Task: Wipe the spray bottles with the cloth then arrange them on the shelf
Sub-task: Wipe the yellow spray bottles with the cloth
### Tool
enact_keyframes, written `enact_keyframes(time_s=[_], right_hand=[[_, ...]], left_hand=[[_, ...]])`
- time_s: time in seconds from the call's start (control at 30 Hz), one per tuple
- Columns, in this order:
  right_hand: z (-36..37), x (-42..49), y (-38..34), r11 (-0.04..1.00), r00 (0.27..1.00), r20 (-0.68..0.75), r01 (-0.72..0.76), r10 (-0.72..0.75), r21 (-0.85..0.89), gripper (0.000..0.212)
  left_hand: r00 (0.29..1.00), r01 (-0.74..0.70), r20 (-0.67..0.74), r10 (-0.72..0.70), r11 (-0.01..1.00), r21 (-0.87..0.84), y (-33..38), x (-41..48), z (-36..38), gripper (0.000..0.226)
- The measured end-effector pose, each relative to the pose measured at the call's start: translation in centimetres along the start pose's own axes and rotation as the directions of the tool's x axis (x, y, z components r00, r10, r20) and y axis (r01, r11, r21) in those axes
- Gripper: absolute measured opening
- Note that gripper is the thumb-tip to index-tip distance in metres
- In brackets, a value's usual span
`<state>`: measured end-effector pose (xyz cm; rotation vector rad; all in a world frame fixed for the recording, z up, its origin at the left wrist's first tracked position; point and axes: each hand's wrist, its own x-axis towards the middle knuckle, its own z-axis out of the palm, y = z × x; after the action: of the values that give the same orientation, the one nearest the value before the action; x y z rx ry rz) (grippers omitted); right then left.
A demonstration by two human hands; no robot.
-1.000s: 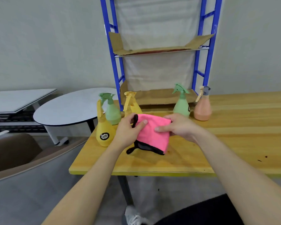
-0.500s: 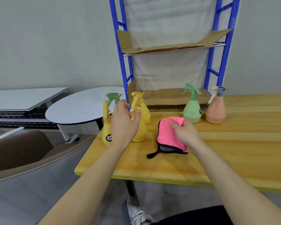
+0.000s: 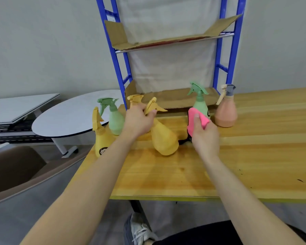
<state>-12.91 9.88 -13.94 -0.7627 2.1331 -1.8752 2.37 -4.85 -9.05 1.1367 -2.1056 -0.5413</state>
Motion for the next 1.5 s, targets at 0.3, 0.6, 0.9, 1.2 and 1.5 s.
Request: enact_keyframes(time_s=[0.3, 0.6, 0.9, 1.2, 1.5], right_hand=[[-0.6, -1.9, 1.8, 0.705, 0.714, 0.532, 0.654, -0.455, -0.275, 0.067], [0.9, -0.4, 2.3, 0.416, 0.624, 0.610, 0.781, -0.488, -0.466, 0.052], [-0.6, 1.2, 3.0, 0.682, 0.819, 0.451, 0.557, -0.355, -0.475, 0.046], [1.2, -0.8, 3.0, 0.394, 0.615, 0.524, 0.785, -0.590, -0.479, 0.041], [1.8, -1.8, 2.5, 0.427, 0.680, 0.486, 0.728, -0.549, -0.536, 0.044]], left_hand=[[0.990, 0.049, 0.137, 0.022, 0.868, -0.495, -1.3, -2.6, 2.0, 0.016], [0.968, -0.113, 0.153, 0.201, 0.887, -0.447, -2.4, -4.2, 1.2, 0.007], [0.989, -0.065, 0.096, 0.110, 0.922, -0.382, -3.7, -5.4, 1.9, 0.013], [0.991, -0.053, 0.096, 0.091, 0.939, -0.340, -3.1, -6.2, 2.0, 0.018], [0.992, -0.068, 0.090, 0.085, 0.982, -0.179, -1.7, -5.9, 2.3, 0.017]])
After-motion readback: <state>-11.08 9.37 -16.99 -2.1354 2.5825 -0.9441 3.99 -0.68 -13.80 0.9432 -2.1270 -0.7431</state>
